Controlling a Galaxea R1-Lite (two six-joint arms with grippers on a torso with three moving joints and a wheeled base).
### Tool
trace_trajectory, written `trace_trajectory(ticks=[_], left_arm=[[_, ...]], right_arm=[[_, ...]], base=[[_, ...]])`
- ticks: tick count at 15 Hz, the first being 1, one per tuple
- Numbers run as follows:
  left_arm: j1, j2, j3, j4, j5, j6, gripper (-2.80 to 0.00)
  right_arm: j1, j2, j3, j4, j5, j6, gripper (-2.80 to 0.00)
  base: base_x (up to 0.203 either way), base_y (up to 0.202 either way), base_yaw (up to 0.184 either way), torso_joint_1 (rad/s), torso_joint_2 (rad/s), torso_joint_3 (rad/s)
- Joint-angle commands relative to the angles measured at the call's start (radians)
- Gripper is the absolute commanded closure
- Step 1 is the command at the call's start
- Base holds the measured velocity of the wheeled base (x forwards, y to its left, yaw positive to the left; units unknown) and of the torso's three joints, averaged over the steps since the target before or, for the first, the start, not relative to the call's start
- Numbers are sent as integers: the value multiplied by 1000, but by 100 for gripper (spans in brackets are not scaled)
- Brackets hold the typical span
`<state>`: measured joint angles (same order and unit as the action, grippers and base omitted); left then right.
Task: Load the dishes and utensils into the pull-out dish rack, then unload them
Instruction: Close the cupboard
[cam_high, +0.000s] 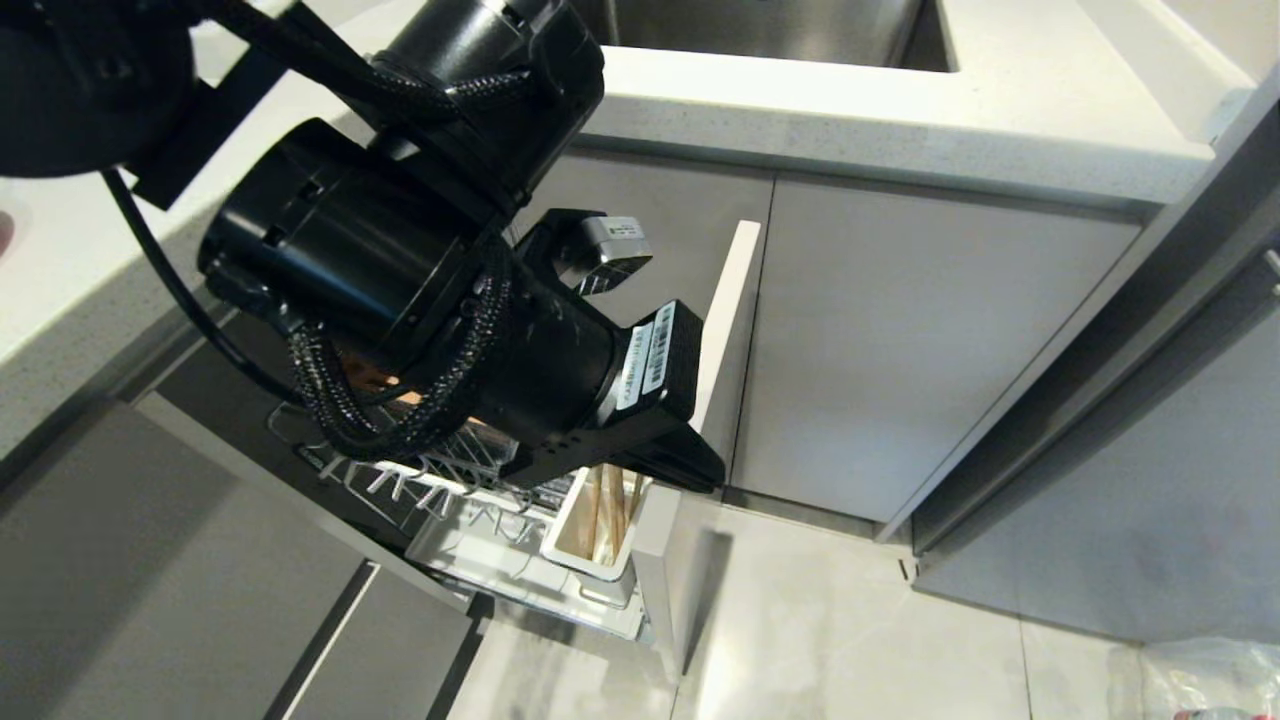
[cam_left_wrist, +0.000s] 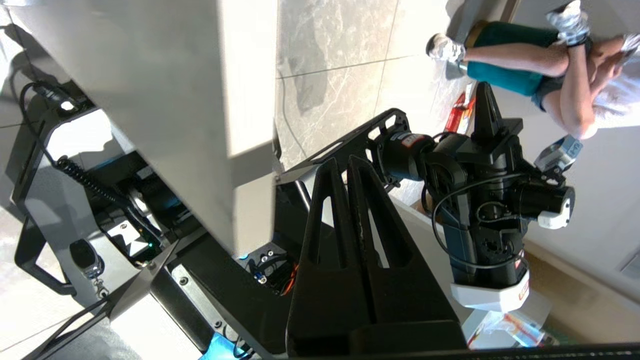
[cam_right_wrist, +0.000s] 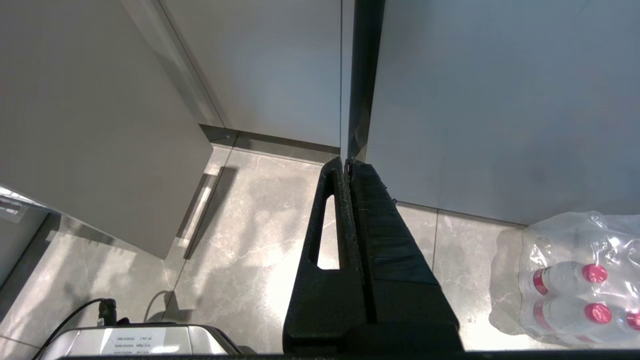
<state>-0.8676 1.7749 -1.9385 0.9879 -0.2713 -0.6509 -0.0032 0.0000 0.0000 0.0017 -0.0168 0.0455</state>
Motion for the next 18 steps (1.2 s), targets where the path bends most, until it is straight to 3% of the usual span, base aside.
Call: trace_trajectory(ticks=[1,11,18], left_arm=[[-7,11,0,5,-2,-3,0],[-20,62,6,3,31,8,0],[-14,28,7,9,255,40,0]], right_arm=[[0,0,2,0,0,-1,0],[0,0,2,0,0,0,0],[0,0,2,0,0,0,0]], base=[[0,0,0,0,0,0],[0,0,0,0,0,0],[0,0,0,0,0,0]])
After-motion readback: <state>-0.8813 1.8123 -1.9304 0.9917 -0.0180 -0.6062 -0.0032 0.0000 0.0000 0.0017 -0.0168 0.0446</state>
